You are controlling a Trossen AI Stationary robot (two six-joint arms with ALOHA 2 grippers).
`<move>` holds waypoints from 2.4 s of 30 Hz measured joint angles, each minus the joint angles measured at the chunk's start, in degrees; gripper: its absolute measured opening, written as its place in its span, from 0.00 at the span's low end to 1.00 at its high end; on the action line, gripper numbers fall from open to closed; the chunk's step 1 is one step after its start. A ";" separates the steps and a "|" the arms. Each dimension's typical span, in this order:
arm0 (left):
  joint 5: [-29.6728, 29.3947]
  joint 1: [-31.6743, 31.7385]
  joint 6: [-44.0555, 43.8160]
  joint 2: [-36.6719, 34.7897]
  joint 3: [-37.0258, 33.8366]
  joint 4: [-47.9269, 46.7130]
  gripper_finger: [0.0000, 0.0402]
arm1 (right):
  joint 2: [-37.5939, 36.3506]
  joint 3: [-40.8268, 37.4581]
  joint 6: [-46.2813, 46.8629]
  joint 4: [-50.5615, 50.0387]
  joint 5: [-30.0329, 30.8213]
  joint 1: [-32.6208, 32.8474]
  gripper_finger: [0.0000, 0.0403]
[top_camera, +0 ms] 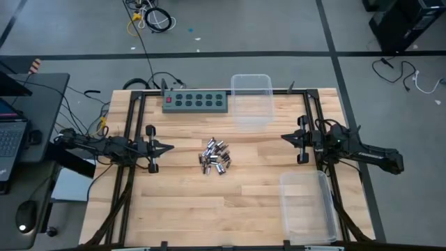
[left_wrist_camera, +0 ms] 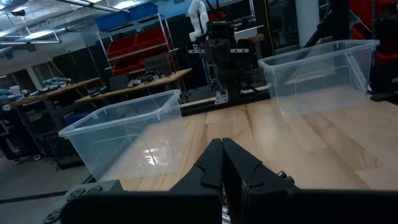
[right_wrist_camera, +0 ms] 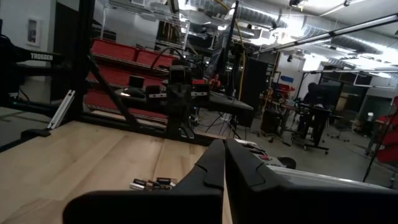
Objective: Sort batteries
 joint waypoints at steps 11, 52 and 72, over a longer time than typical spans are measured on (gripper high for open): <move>0.00 -0.02 1.57 0.00 0.01 0.02 0.00 | 0.00 -0.01 -0.01 0.00 -0.01 -0.02 0.01; 2.25 0.00 -16.91 0.26 -0.01 24.39 0.00 | 0.04 0.00 12.91 6.95 -2.28 0.07 0.01; 2.97 0.00 -19.27 40.22 8.24 26.33 0.00 | 13.86 15.48 13.05 7.07 1.64 0.00 0.01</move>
